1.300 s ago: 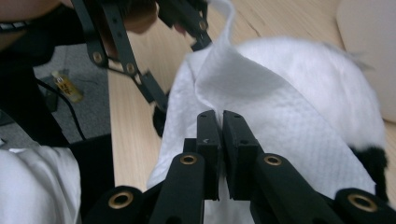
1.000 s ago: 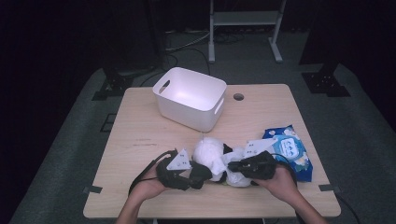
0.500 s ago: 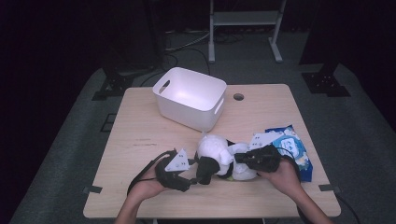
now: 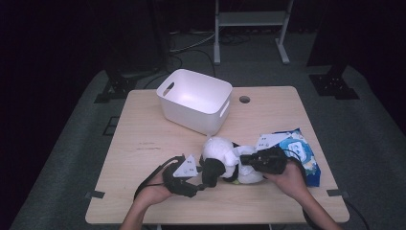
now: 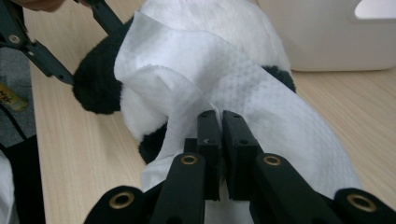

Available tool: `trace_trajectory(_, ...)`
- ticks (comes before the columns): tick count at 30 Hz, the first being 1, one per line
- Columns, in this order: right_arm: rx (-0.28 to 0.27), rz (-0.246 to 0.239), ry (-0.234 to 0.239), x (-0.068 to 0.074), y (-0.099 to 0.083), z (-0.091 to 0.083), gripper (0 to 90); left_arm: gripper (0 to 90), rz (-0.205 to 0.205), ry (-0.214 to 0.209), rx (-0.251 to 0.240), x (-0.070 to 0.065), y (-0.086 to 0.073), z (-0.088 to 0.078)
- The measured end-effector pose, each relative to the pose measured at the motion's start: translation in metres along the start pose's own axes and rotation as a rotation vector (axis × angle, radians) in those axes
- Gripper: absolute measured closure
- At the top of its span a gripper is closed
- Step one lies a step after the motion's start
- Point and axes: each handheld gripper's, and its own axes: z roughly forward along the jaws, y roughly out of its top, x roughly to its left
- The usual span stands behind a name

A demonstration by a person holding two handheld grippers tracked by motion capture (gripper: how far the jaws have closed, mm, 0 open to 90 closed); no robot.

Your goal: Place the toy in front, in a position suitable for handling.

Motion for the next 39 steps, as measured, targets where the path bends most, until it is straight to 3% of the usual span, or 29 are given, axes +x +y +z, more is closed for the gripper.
trace_trajectory(2,-0.008,-0.006,0.014,0.002,0.001,0.001,85.2,47.2,0.016,-0.001,0.006,-0.001,0.001,0.002)
trace_trajectory(9,-0.057,0.010,0.084,0.008,0.009,0.004,85.1,47.3,0.010,0.003,0.002,-0.001,0.002,0.002)
trace_trajectory(15,-0.058,-0.040,0.124,0.022,0.021,0.011,84.4,47.3,0.009,-0.001,0.002,-0.001,0.001,0.001)
trace_trajectory(20,-0.034,-0.058,0.105,0.023,0.022,0.005,84.4,47.3,0.003,0.004,-0.012,0.000,0.002,0.000)
trace_trajectory(29,0.029,-0.064,0.015,0.016,0.002,-0.015,84.1,47.1,0.000,0.006,-0.012,0.000,0.002,0.000)
trace_trajectory(33,0.030,-0.049,-0.017,0.009,-0.008,-0.024,83.9,47.1,0.001,0.006,-0.012,0.000,0.002,0.000)
trace_trajectory(39,0.015,-0.033,-0.022,0.005,-0.014,-0.028,83.0,47.0,0.002,0.007,-0.010,0.000,0.003,0.000)
